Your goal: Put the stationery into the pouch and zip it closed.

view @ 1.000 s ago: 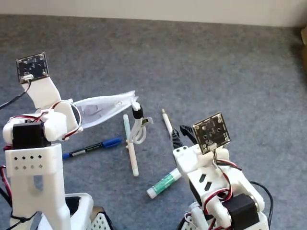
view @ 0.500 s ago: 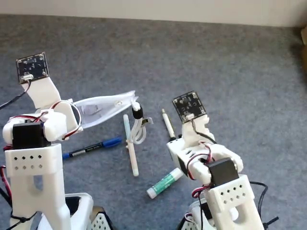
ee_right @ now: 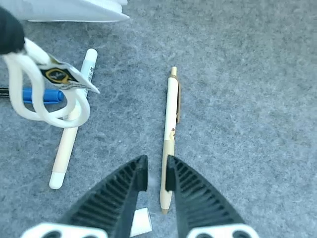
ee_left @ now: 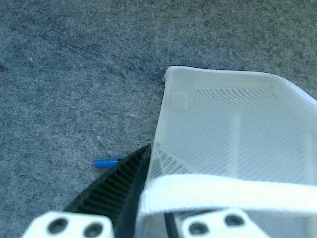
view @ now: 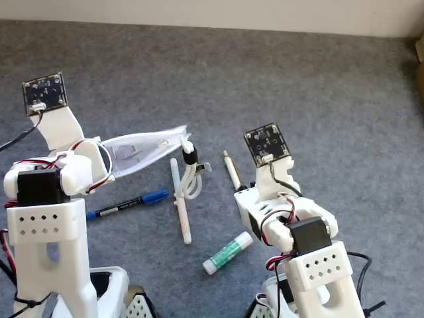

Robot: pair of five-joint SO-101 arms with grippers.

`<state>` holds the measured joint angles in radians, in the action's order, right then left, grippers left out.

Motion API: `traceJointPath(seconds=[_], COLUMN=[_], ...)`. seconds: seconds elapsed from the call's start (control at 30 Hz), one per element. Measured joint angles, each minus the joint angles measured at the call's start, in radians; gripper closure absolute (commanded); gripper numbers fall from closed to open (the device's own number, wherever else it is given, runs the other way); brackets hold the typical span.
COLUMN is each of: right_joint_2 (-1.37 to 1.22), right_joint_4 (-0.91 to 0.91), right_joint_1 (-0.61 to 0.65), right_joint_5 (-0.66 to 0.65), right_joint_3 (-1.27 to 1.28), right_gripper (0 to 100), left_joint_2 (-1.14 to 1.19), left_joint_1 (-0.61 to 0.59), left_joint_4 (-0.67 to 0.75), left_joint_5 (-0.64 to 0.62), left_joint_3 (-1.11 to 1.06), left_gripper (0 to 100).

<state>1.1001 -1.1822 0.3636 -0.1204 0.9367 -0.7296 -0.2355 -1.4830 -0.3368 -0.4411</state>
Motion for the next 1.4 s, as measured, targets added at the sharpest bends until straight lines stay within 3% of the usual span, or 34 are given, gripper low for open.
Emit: traceJointPath(seconds=[0.63, 1.4], right_joint_2=[-0.017, -0.845], right_joint_4=[0.109, 0.146], right_joint_1=[0.0, 0.038], right_joint_5=[-0.083, -0.083], right_joint_3=[0.0, -0.446], right_gripper=[83.5, 83.6], left_joint_2=[0.0, 0.0], left_joint_1=[0.0, 0.0], left_joint_4=[0.005, 0.005], left_joint_5=[0.0, 0.0], left_joint_3=[0.0, 0.0], left_gripper=[99, 99])
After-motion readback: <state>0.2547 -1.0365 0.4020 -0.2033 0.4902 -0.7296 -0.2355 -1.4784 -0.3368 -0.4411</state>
